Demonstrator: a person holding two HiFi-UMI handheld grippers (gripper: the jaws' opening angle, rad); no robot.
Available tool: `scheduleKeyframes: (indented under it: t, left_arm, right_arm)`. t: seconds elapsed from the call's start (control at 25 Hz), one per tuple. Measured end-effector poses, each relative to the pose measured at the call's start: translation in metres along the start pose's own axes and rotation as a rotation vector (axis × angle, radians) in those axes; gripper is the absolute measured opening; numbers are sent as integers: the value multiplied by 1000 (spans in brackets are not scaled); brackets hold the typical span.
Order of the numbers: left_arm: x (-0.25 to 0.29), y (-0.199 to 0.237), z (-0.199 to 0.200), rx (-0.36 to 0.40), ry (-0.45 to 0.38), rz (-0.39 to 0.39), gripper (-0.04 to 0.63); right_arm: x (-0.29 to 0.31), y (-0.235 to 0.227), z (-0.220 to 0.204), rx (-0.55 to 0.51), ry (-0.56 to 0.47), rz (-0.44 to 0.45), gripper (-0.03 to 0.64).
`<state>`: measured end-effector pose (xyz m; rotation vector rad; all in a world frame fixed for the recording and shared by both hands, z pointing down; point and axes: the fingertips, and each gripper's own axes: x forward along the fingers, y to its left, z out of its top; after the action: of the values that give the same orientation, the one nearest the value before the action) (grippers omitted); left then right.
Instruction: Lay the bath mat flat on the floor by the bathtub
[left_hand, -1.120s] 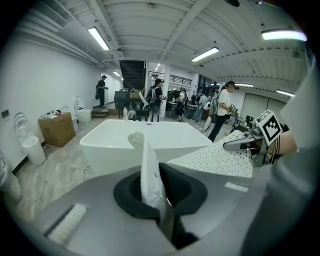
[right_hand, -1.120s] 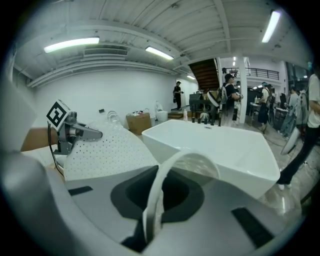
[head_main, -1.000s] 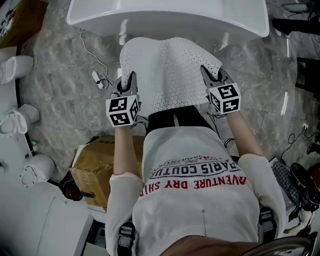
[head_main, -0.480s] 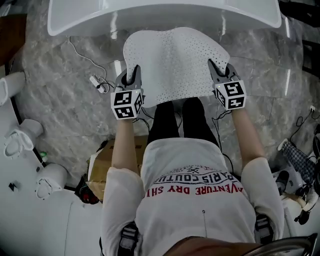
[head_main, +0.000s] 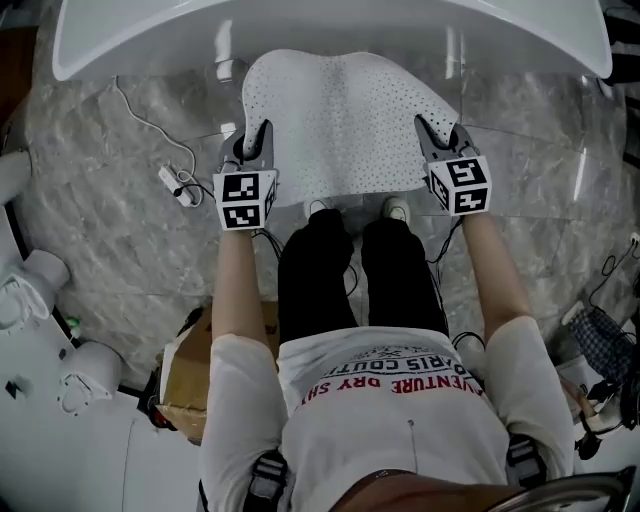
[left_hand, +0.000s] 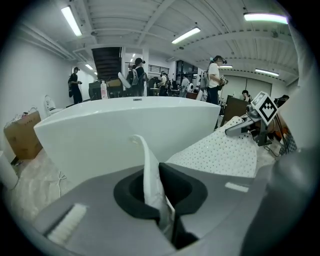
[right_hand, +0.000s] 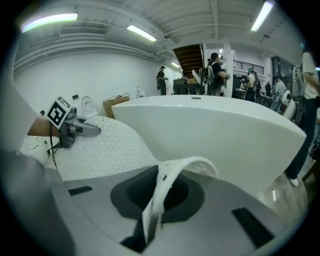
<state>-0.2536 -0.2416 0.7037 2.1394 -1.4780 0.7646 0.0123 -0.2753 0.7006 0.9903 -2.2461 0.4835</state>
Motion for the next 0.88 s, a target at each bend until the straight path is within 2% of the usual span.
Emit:
scheduleKeyframes:
  t: [0.32, 0.48, 0.6, 0.72, 0.88]
  left_arm:
    - [101, 27, -81, -18, -37, 1, 25]
    - [151, 40, -121, -16, -43, -15, 25]
    - [185, 48, -164, -38, -29, -24, 25]
    - [216, 59, -208, -30, 0, -37, 25]
    - [238, 80, -257, -58, 51, -18, 25]
  right_arm:
    - [95, -23, -74, -38, -47, 7, 17]
    - [142, -41, -123, -9, -45, -6, 17]
    - [173, -49, -171, 39, -20, -13, 17]
    - [198, -56, -216, 65, 27, -10, 17]
    - [216, -71, -257, 94, 83, 6, 17]
